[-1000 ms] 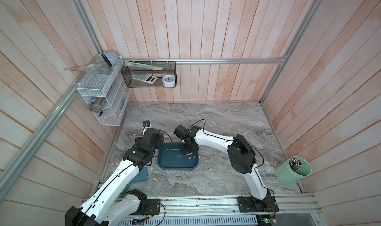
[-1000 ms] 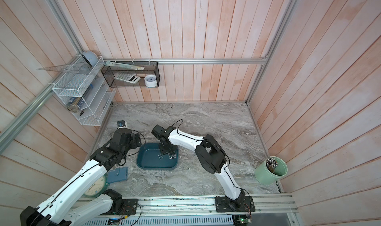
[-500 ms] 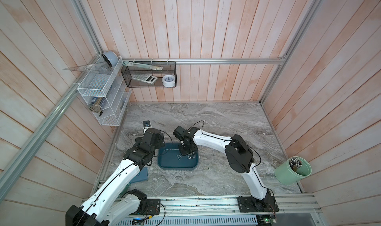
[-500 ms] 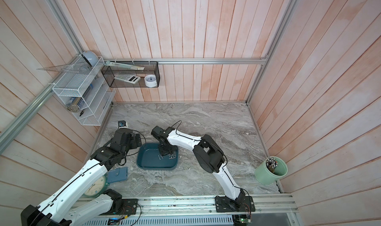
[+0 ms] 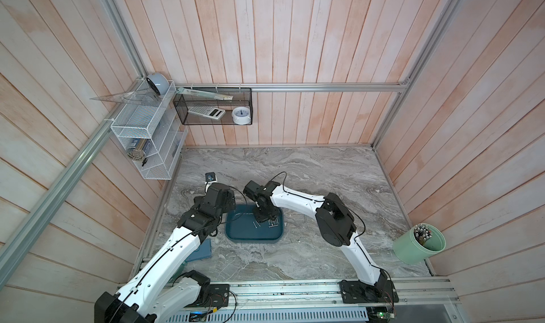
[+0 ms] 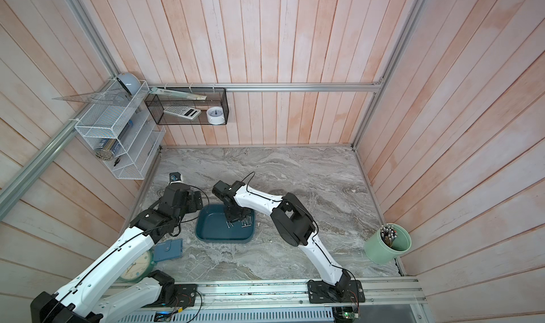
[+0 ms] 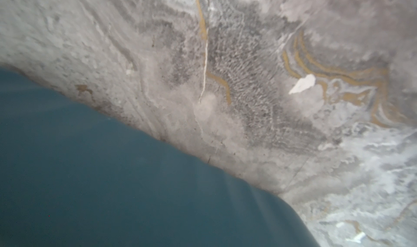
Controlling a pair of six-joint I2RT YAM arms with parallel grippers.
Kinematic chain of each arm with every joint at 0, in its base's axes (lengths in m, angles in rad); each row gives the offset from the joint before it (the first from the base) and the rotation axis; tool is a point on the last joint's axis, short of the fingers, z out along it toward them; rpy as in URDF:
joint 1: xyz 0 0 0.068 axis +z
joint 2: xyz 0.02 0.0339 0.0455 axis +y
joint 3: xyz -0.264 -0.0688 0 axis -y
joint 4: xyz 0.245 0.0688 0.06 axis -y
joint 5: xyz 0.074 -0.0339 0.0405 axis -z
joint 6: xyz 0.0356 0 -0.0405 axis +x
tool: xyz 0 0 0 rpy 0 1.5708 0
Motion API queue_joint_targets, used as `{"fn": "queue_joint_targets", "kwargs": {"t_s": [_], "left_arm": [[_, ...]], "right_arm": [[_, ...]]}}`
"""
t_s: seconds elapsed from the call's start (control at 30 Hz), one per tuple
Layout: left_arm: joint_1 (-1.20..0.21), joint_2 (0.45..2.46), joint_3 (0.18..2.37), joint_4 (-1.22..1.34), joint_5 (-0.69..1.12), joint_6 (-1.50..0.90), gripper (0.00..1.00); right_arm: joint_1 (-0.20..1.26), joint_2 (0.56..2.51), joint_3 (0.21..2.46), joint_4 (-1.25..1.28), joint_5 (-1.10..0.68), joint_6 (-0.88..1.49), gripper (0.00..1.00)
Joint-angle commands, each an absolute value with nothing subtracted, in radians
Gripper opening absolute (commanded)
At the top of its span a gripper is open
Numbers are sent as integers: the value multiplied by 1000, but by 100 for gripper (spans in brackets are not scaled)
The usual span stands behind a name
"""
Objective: Take out the screws from the storage box
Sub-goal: Pick up the screw from the storage box.
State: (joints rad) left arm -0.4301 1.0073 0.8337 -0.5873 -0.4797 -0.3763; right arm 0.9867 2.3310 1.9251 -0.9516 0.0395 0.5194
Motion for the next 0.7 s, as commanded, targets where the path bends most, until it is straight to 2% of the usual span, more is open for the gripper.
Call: {"fn": "queue_joint_targets", "kwargs": {"t_s": [0.0, 0.27, 0.33, 0.67], "left_arm": [[-425, 1010, 834, -583, -485, -359, 98], [-424, 1009, 832, -585, -488, -359, 98], [-425, 1008, 833, -584, -489, -358, 98], [-425, 1006, 834, -584, -500, -356, 98]], "right_arm": [[1000, 2418, 1927, -1006, 83, 519, 17], [1005, 2401, 1944, -1009, 86, 514, 10], [1005, 2363, 1930, -981, 86, 513, 7], [1005, 2120, 1790, -793, 53, 543, 7]]}}
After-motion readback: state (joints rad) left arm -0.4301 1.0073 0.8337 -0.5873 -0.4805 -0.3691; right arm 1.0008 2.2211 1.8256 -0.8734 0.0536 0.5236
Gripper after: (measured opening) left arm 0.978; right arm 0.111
